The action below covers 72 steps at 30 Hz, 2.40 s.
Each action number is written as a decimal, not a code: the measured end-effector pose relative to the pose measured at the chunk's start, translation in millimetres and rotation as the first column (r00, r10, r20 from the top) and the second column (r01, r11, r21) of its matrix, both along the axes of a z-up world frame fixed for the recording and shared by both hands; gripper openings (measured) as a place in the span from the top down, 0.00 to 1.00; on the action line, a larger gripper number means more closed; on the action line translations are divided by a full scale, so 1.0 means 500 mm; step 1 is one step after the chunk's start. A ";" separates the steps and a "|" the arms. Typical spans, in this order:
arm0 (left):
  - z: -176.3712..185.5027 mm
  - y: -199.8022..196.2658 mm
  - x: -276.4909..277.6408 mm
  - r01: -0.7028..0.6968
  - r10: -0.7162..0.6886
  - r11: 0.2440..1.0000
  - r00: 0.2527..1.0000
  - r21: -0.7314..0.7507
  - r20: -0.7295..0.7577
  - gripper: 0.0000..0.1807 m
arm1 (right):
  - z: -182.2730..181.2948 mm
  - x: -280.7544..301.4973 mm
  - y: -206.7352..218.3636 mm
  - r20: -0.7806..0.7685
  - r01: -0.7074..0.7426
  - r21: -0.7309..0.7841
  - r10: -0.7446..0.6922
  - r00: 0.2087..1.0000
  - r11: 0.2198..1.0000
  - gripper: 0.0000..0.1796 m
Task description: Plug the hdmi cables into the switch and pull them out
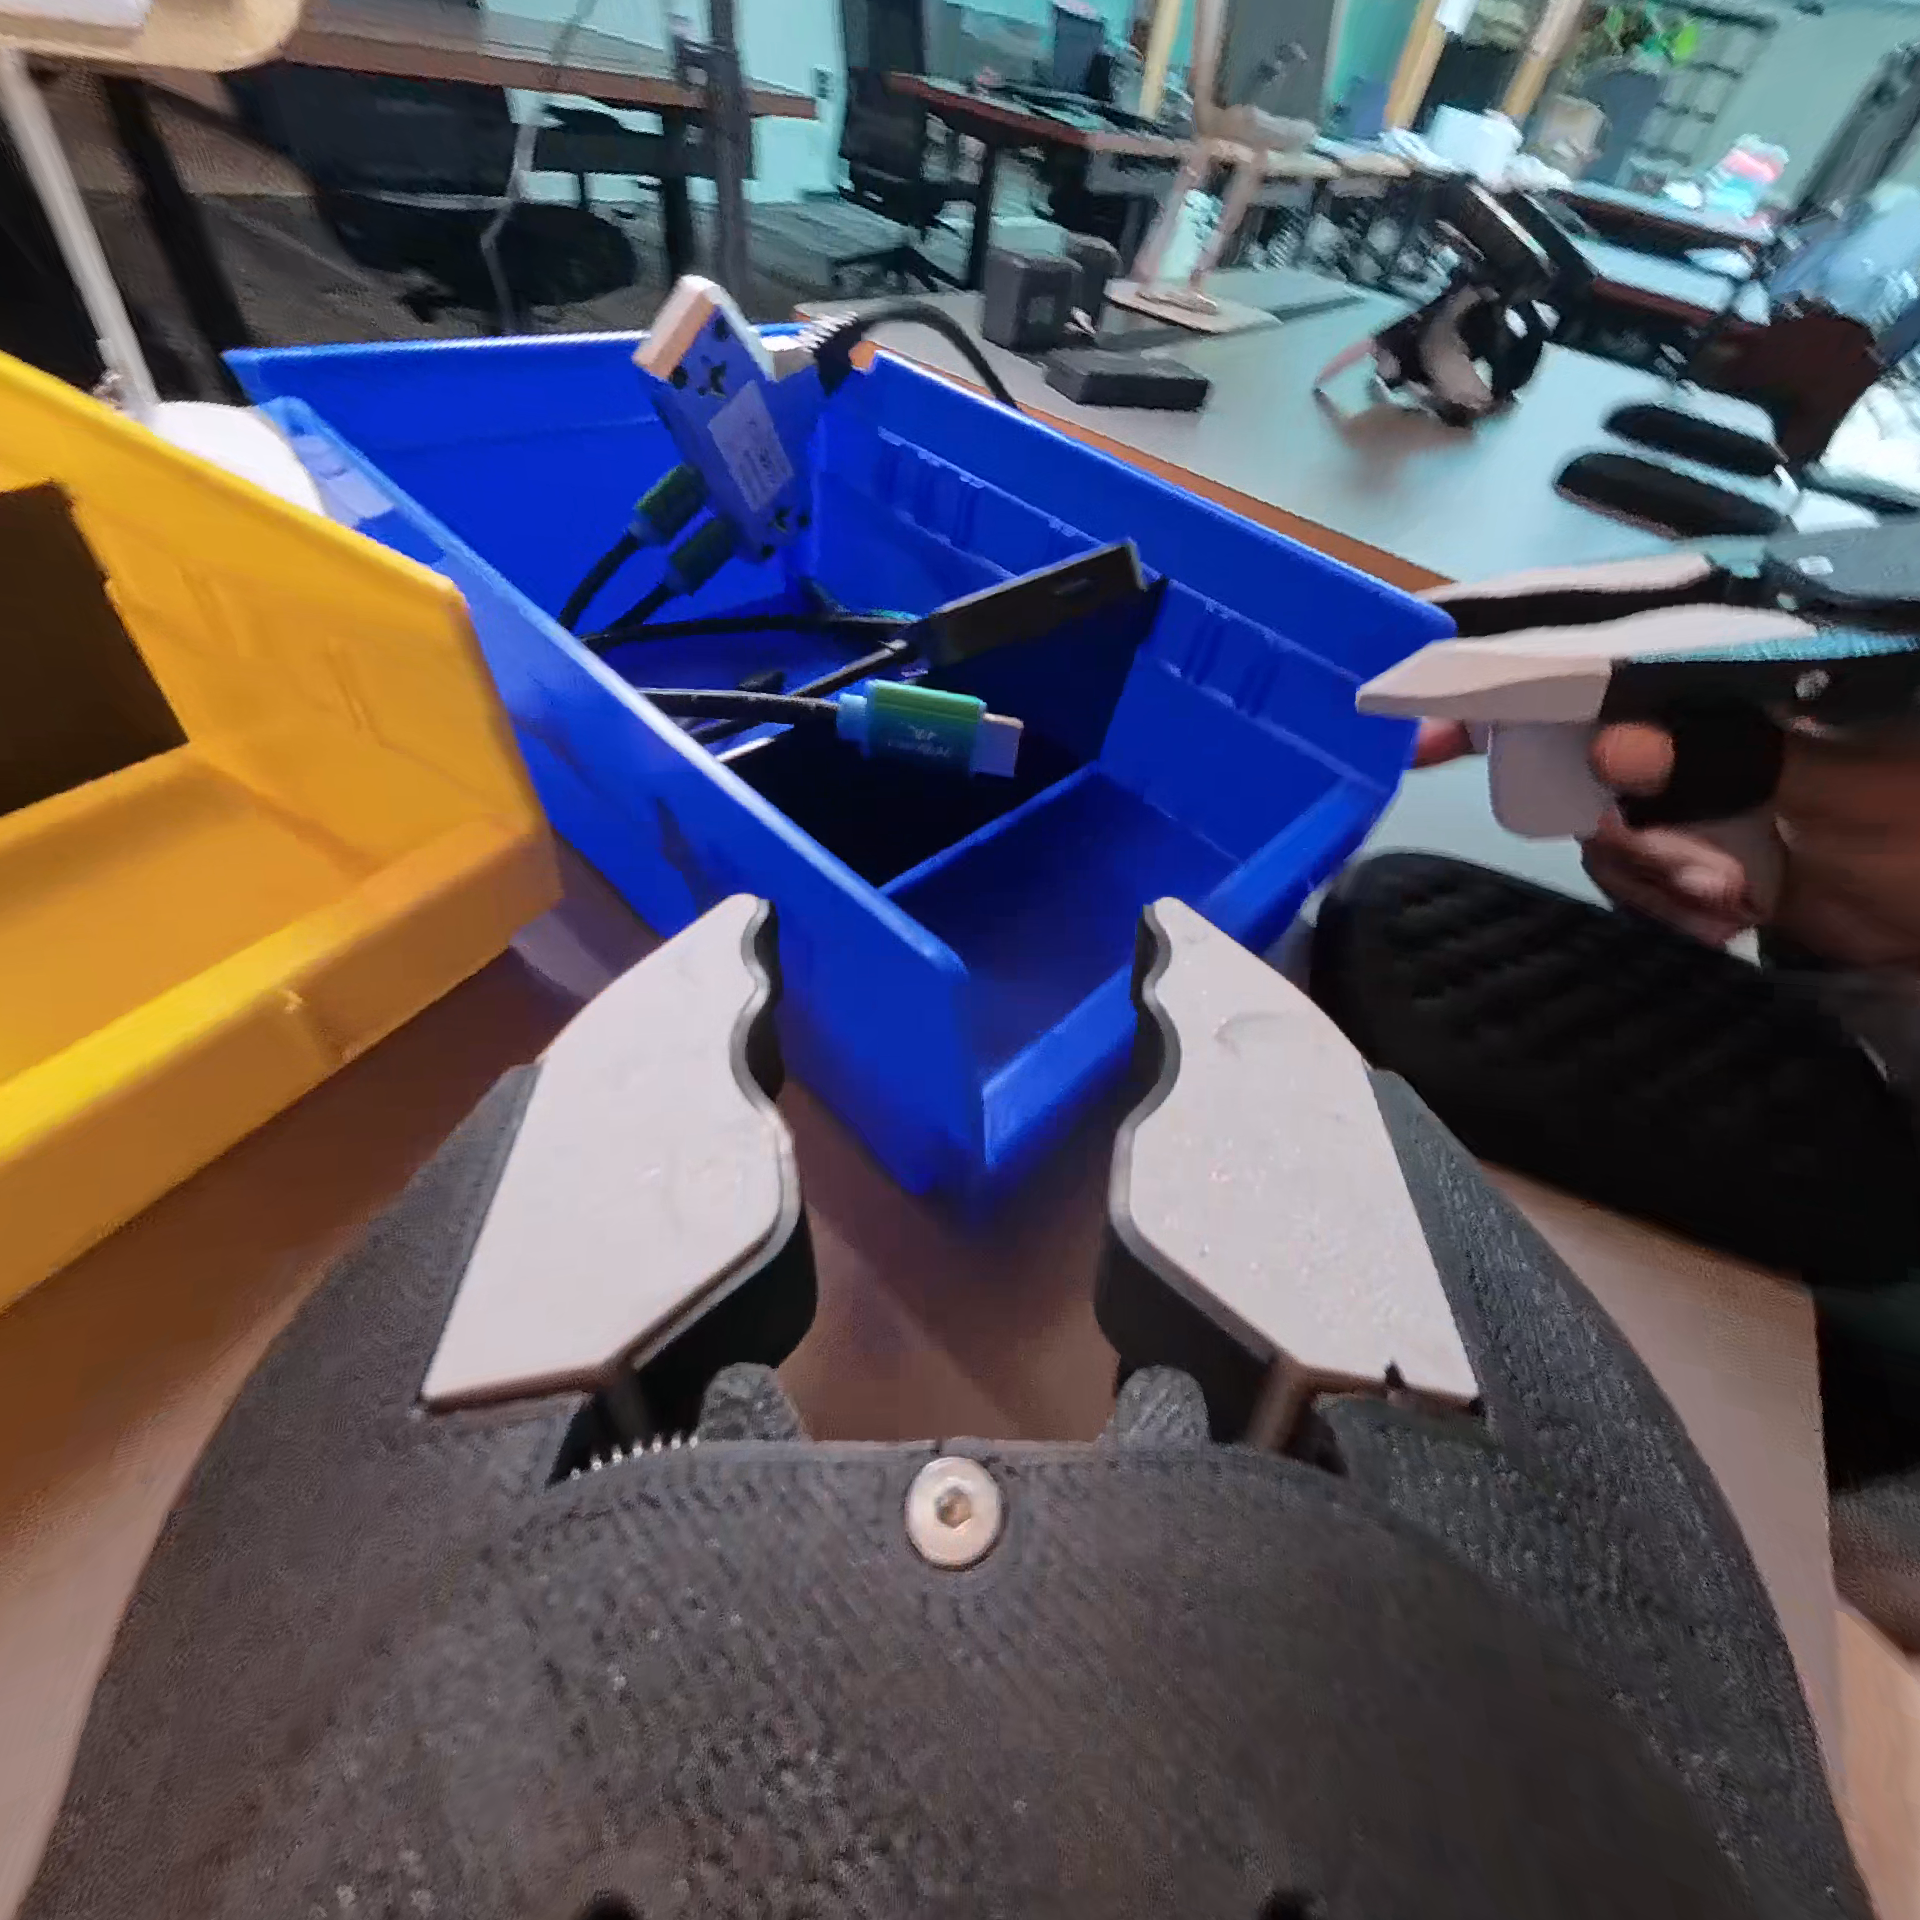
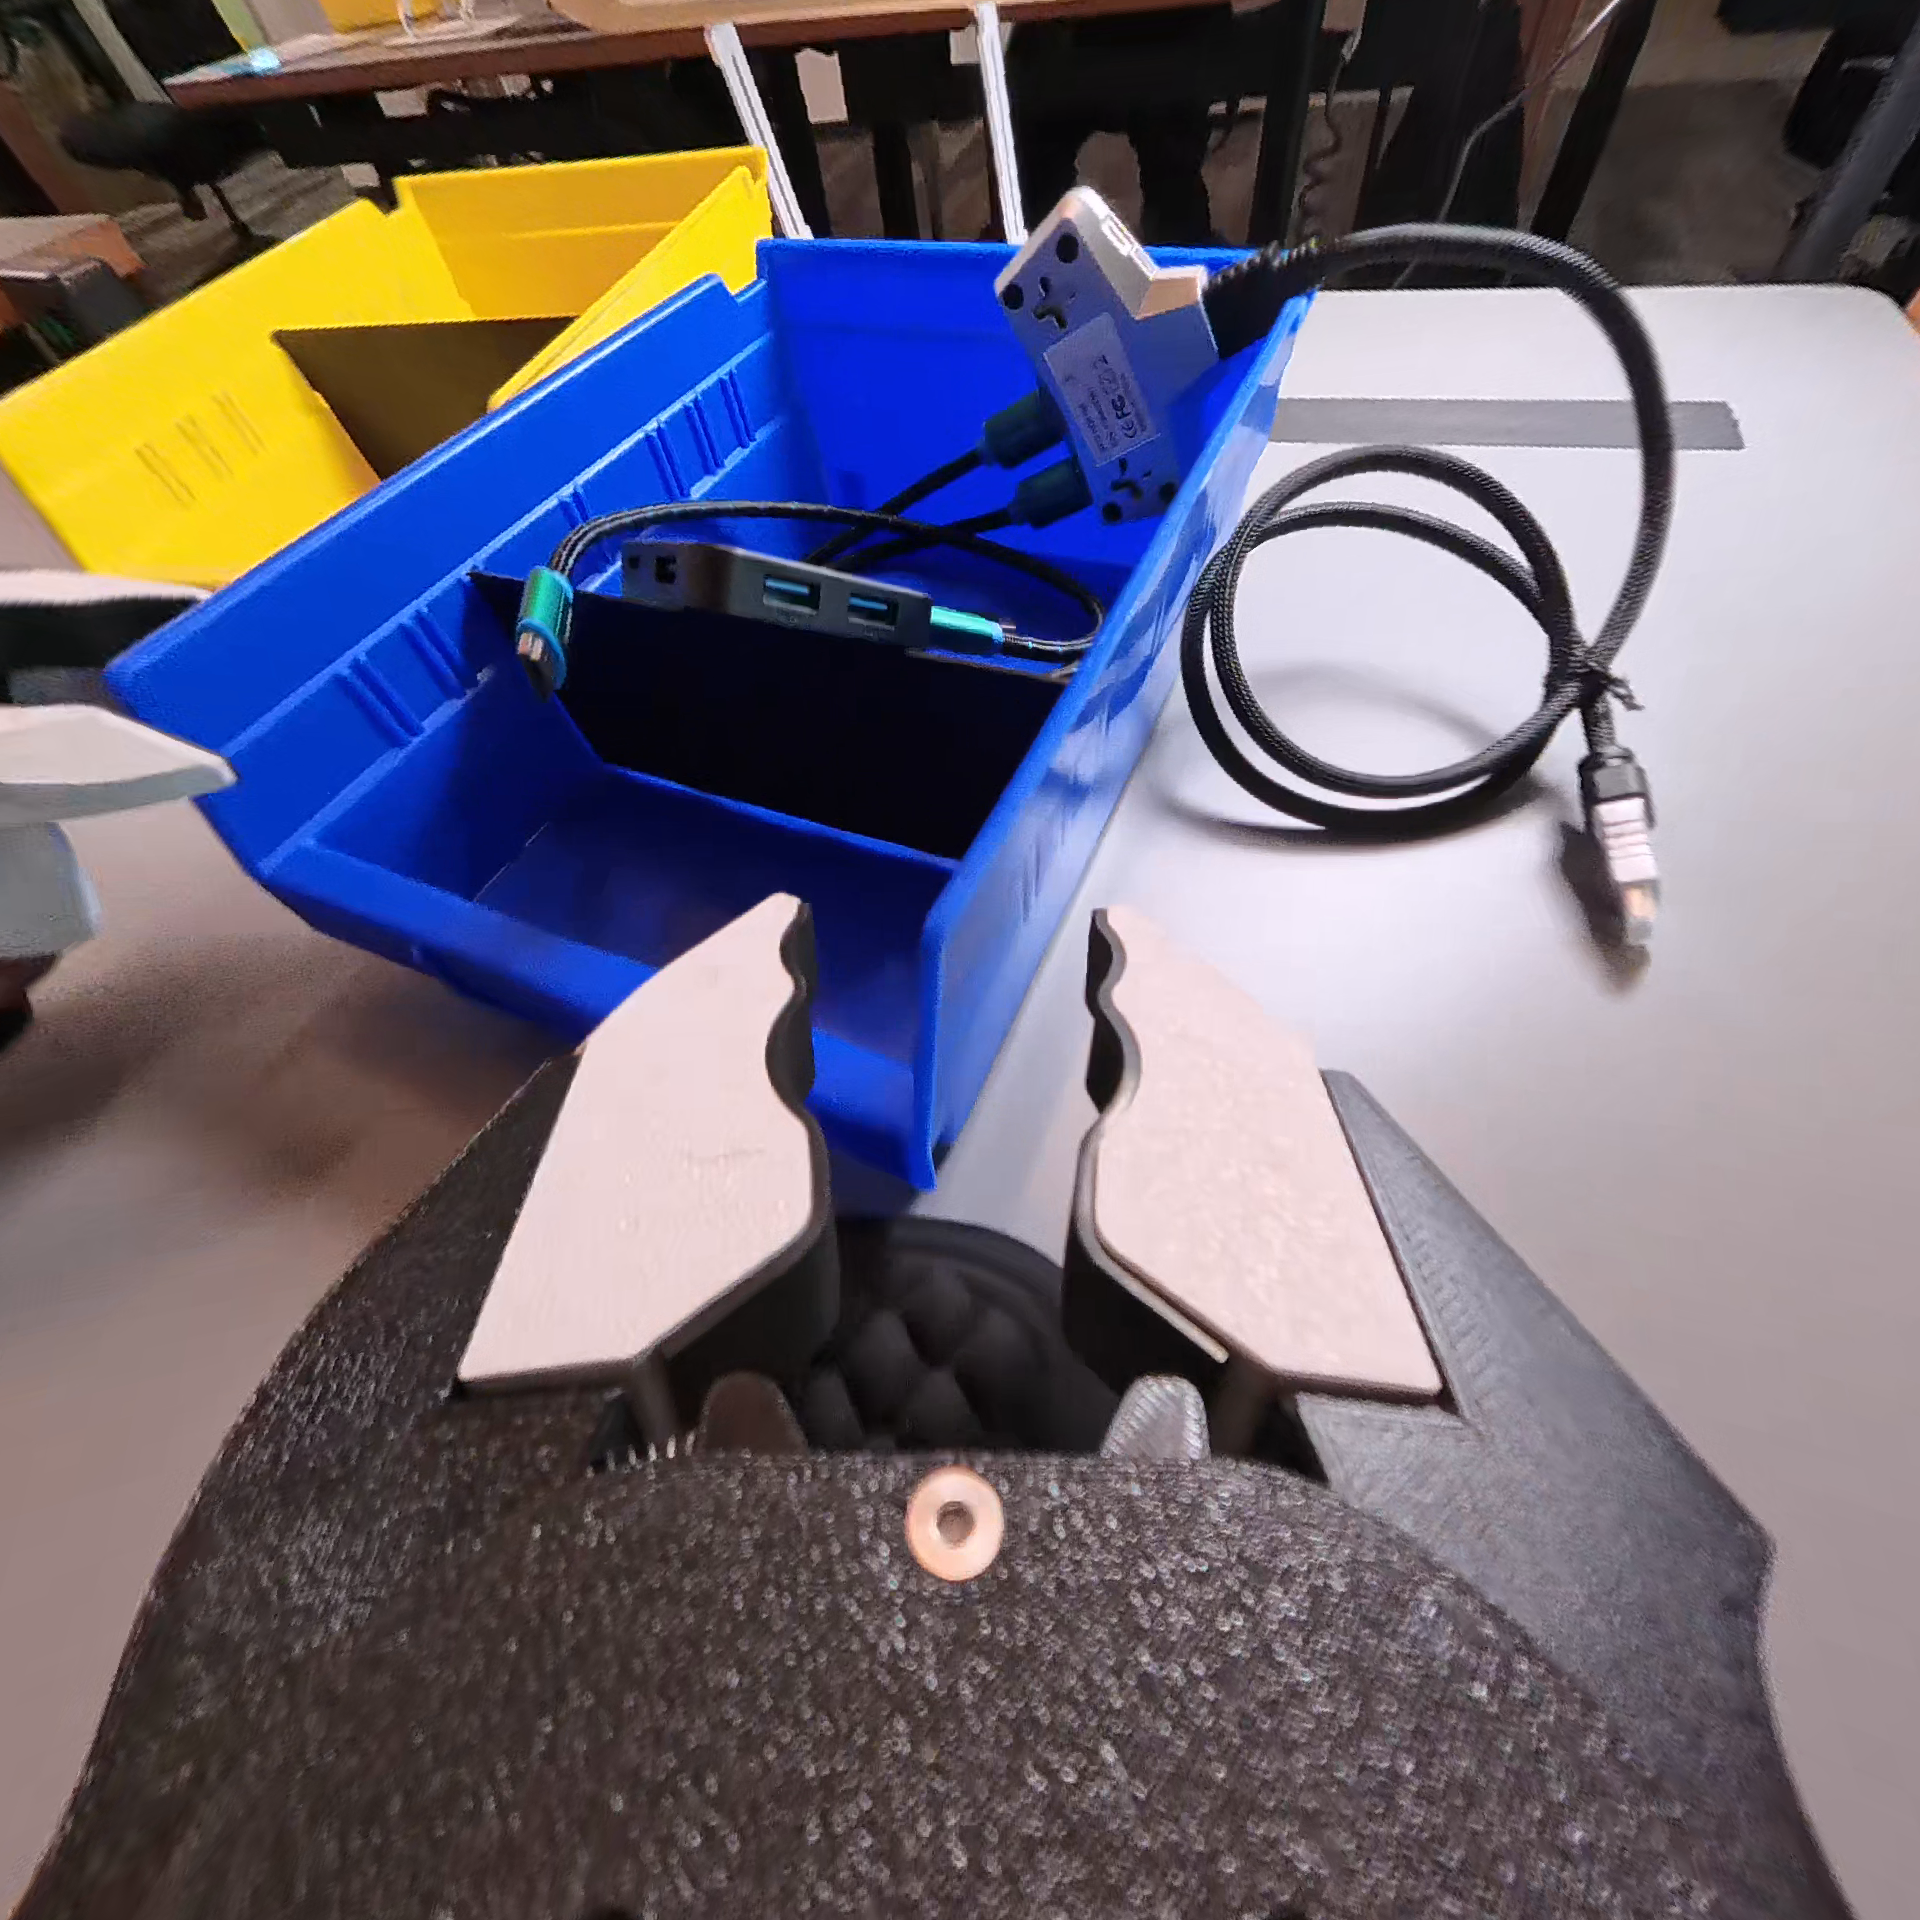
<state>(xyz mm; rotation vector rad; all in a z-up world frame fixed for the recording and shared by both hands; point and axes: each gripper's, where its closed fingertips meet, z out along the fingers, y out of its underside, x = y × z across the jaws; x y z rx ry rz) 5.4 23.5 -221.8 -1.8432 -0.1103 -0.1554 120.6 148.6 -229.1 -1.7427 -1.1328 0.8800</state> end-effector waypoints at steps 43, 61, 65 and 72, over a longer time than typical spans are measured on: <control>0.243 -0.615 -0.294 -0.781 0.810 0.586 0.565 0.216 -0.155 0.87 | 0.223 -0.392 -0.556 -0.189 -0.430 0.174 0.459 0.868 0.886 0.88; 0.005 -0.616 -0.440 -0.773 0.772 0.634 0.635 0.020 0.024 0.78 | 0.005 -0.507 -0.564 0.017 -0.593 0.032 0.593 0.805 0.804 0.82; 0.103 -0.639 -0.424 -0.771 0.779 0.619 0.581 0.146 -0.234 0.75 | 0.063 -0.379 -0.564 -0.051 -0.690 0.028 0.690 0.722 0.724 0.81; 0.037 -0.460 -0.294 -0.331 0.215 0.915 0.884 -0.231 -0.416 0.70 | 0.050 -0.350 -0.336 0.355 -0.687 0.311 0.590 0.725 0.657 0.81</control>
